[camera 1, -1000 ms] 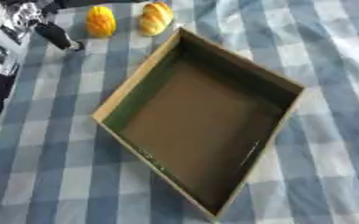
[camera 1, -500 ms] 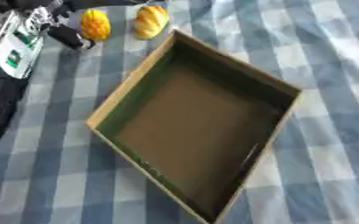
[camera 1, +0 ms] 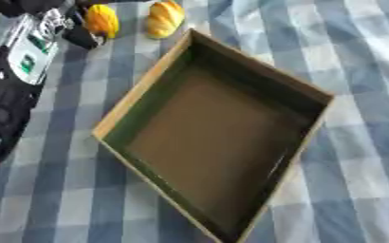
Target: Pick up objects on the table and place them in the box.
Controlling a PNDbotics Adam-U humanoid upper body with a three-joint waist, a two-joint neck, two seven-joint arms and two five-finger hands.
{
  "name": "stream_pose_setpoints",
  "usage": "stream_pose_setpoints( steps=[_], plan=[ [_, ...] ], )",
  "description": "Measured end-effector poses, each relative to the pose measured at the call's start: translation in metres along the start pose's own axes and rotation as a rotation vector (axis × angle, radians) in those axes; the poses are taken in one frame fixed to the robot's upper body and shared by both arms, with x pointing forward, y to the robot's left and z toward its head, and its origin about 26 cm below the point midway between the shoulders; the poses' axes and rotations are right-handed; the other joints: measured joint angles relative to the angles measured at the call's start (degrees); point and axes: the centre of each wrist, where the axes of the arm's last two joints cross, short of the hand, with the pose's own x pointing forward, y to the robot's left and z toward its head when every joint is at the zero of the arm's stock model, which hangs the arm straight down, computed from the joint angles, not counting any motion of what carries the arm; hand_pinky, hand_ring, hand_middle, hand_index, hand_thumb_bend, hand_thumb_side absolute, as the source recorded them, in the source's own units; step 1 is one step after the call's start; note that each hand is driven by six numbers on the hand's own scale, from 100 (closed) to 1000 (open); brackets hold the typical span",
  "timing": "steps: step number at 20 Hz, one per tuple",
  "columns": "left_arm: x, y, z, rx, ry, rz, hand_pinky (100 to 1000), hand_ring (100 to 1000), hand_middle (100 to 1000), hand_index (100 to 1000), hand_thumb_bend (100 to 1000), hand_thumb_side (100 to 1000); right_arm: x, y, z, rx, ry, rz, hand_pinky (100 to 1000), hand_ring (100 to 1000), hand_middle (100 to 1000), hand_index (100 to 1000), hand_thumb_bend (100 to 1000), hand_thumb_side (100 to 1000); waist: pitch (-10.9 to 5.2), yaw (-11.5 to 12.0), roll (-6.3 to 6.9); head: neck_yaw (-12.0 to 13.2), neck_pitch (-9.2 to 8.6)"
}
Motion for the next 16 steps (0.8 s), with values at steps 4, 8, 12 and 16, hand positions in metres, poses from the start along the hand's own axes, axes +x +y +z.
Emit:
stream_pose_setpoints(
  steps=[4,8,12,16],
  plan=[
    [0.001,-0.001,0.0,0.041,-0.001,-0.002,644,546,466,607,142,100,0.0,0.001,0.0,-0.004,0.0,-0.006,811,868,645,818,224,421,0.0,0.0,-0.07,0.1,0.01],
    [0.0,-0.003,0.0,0.109,-0.002,-0.018,619,509,430,564,113,100,0.0,0.001,0.0,-0.004,0.0,-0.009,811,868,645,818,223,421,-0.01,0.0,-0.34,0.1,0.09],
    [0.004,-0.006,0.003,0.138,-0.04,-0.04,622,511,442,578,124,100,-0.001,0.001,0.001,-0.005,0.003,-0.01,811,867,645,818,224,419,-0.41,1.0,-0.92,-0.2,0.67],
    [0.022,0.0,0.015,0.152,-0.153,-0.091,628,516,452,583,132,100,-0.002,0.0,0.005,-0.012,0.016,-0.007,811,866,647,818,225,415,-2.49,2.9,-1.75,-1.5,1.95]
  ],
)
